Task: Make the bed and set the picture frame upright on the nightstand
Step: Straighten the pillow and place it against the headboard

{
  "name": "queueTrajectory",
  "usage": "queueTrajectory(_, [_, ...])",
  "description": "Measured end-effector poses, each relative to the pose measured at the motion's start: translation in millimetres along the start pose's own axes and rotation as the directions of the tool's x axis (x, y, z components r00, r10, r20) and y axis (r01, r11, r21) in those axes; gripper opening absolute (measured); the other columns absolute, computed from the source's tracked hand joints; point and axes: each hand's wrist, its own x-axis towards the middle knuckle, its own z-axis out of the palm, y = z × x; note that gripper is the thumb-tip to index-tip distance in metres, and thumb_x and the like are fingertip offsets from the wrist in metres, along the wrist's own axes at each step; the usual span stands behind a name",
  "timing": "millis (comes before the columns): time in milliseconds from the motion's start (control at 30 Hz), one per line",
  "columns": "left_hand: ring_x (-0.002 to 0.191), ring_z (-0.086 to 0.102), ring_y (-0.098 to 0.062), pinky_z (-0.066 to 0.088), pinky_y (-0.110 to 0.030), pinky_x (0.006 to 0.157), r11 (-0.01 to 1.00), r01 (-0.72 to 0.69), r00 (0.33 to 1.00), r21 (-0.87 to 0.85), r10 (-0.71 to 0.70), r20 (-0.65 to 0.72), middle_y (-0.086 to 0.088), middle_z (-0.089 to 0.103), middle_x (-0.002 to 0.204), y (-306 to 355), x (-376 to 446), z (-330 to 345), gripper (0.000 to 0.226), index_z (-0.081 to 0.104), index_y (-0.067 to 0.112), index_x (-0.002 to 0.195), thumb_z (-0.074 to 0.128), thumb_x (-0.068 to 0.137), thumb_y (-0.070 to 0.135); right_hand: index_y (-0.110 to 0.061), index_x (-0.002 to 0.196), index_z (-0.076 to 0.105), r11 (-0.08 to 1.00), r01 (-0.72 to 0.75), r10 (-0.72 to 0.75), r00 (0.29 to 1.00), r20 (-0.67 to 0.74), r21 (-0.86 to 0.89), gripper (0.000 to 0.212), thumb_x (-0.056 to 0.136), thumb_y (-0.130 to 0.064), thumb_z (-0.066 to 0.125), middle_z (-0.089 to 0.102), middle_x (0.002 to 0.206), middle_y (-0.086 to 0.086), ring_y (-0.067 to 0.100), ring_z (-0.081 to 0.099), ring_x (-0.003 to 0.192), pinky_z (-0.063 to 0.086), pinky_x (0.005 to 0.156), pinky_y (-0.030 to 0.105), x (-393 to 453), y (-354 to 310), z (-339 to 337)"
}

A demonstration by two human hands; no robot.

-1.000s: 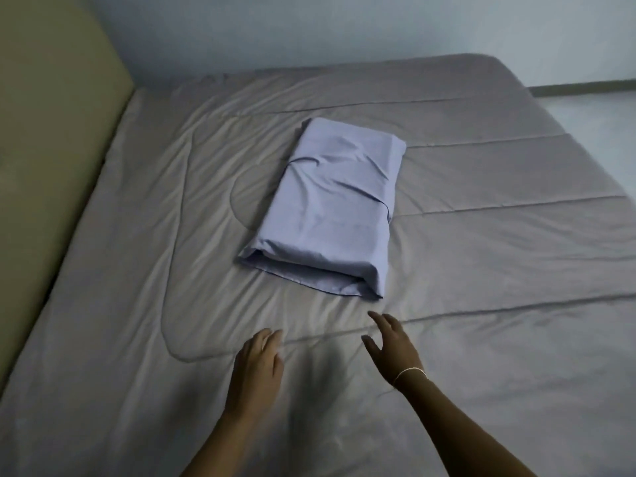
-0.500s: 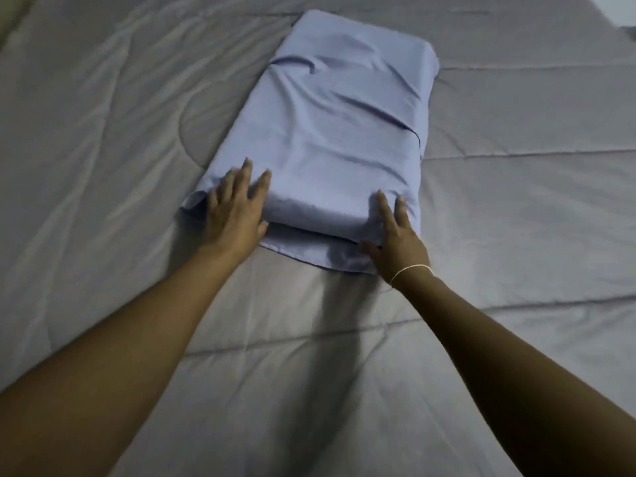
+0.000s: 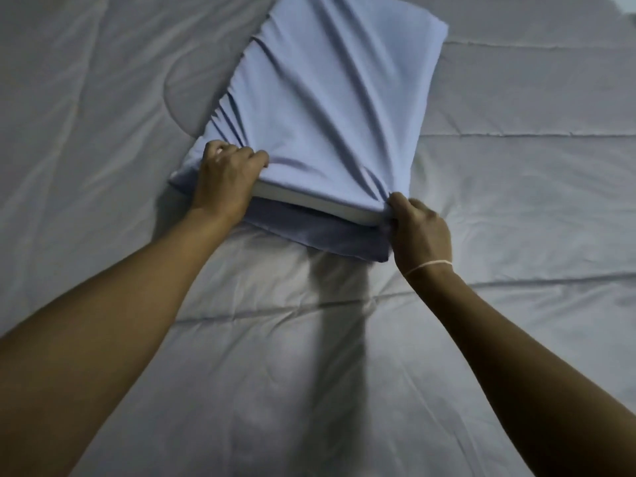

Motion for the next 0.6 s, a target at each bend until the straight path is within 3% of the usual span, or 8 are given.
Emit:
queueTrajectory(167, [0.066,0.061,-0.032,0.039,-0.04,0.07,0.982,-0.059,0.997,-0.181,0.068,0.043,-0.009,0.064,0.071,27,-72,-32,0.026,0.066,0.012,0.087,0.043,0.076,0.007,-0.008,0.09,0.063,0.983,-0.121,0.116,0.992,0.044,0.139,0.021,0.07,-0.001,0.064,0.063,0.077,0.017,0.041,0.058,0.064,0.045,0.051,0.038,-62,2,-34])
queueTrajectory(267, [0.077,0.064,-0.028,0.039,-0.039,0.083,0.939,-0.07,0.993,-0.337,0.097,0.065,-0.004,0.071,0.084,39,-122,-54,0.033,0.068,0.014,0.095,0.046,0.07,0.011,-0.016,0.097,0.07,0.96,-0.179,0.148,0.977,0.152,0.215,0.035,0.071,-0.026,0.05,0.068,0.087,0.009,0.035,0.064,0.072,0.05,0.058,0.037,-103,11,-51])
queueTrajectory(333, [0.097,0.06,-0.021,0.034,-0.038,0.096,0.908,0.005,0.996,-0.418,0.032,0.081,-0.003,0.069,0.105,29,-144,-61,0.042,0.063,0.014,0.112,0.057,0.075,0.032,-0.02,0.108,0.069,0.906,-0.275,0.224,0.957,0.186,0.322,0.046,0.071,-0.035,0.046,0.064,0.101,0.003,0.024,0.062,0.083,0.053,0.07,0.041,-122,15,-57])
queueTrajectory(400, [0.118,0.049,-0.025,0.033,-0.039,0.103,0.875,0.233,0.97,-0.424,-0.181,0.161,-0.014,0.057,0.128,8,-155,-58,0.079,0.05,0.005,0.131,0.054,0.077,0.063,-0.019,0.124,0.06,0.861,-0.355,0.311,0.934,0.174,0.365,0.055,0.073,-0.036,0.051,0.057,0.118,0.005,0.025,0.056,0.102,0.051,0.085,0.045,-130,22,-54])
queueTrajectory(433, [0.126,0.043,-0.031,0.031,-0.041,0.105,0.819,0.39,0.92,-0.42,-0.327,0.217,-0.02,0.048,0.137,0,-157,-54,0.089,0.042,0.002,0.138,0.047,0.079,0.069,-0.018,0.133,0.052,0.833,-0.42,0.372,0.907,0.199,0.361,0.063,0.073,-0.037,0.054,0.054,0.126,0.008,0.028,0.054,0.11,0.049,0.091,0.047,-130,24,-51])
queueTrajectory(500, [0.135,0.034,-0.035,0.025,-0.04,0.111,0.575,0.712,0.702,-0.402,-0.568,0.43,-0.023,0.034,0.148,-4,-156,-54,0.085,0.028,0.003,0.146,0.04,0.088,0.065,-0.019,0.145,0.035,0.706,-0.634,0.508,0.763,0.399,0.314,0.077,0.075,-0.034,0.063,0.054,0.132,0.012,0.033,0.054,0.115,0.047,0.094,0.044,-124,19,-43])
queueTrajectory(567, [0.138,0.032,-0.032,0.024,-0.032,0.111,0.352,0.845,0.534,-0.403,-0.59,0.605,-0.021,0.033,0.149,7,-152,-49,0.066,0.032,0.005,0.145,0.038,0.097,0.05,-0.017,0.141,0.038,0.598,-0.772,0.545,0.59,0.596,0.217,0.066,0.081,-0.021,0.066,0.064,0.115,0.016,0.035,0.064,0.099,0.049,0.08,0.035,-124,6,-33])
queueTrajectory(600, [0.136,0.035,-0.031,0.025,-0.028,0.108,0.302,0.862,0.506,-0.408,-0.568,0.649,-0.021,0.037,0.147,14,-150,-49,0.058,0.038,0.004,0.142,0.034,0.1,0.044,-0.015,0.128,0.05,0.592,-0.778,0.528,0.573,0.627,0.212,0.046,0.083,-0.017,0.063,0.067,0.103,0.017,0.035,0.066,0.087,0.048,0.072,0.032,-123,-3,-30])
